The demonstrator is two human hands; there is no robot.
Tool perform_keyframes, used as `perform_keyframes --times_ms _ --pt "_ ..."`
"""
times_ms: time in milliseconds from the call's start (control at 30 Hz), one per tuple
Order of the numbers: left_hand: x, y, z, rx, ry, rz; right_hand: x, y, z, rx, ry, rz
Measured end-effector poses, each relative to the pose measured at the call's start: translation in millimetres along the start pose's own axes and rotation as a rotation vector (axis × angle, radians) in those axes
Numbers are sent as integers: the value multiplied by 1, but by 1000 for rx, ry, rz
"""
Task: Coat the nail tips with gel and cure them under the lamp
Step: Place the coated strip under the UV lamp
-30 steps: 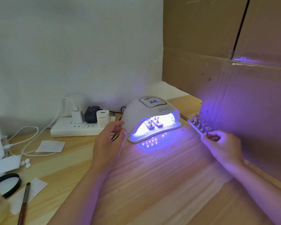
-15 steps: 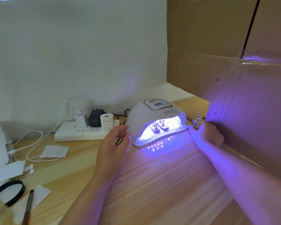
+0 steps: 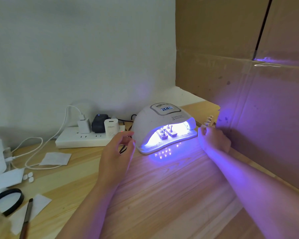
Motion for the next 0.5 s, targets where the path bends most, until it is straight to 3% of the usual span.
perform_keyframes --times_ms 133,233,367,500 --pt "-1 1 0 8 12 11 -4 -4 0 -13 34 109" --pt "0 2 1 9 -5 -4 -3 -4 1 -20 53 52" --pt "0 3 1 34 -5 9 -7 16 19 65 115 -269" --pt "1 7 3 89 7 5 -25 43 55 155 95 -764"
Point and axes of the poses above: each hand's wrist, its own z-axis away from the middle knuckle, its own y-axis out of the back of the hand, x = y × z, the point moved 6 cm from there along -z, towards the middle knuckle, and after that the axes turned 9 degrees about -y, right-handed, at the moved point
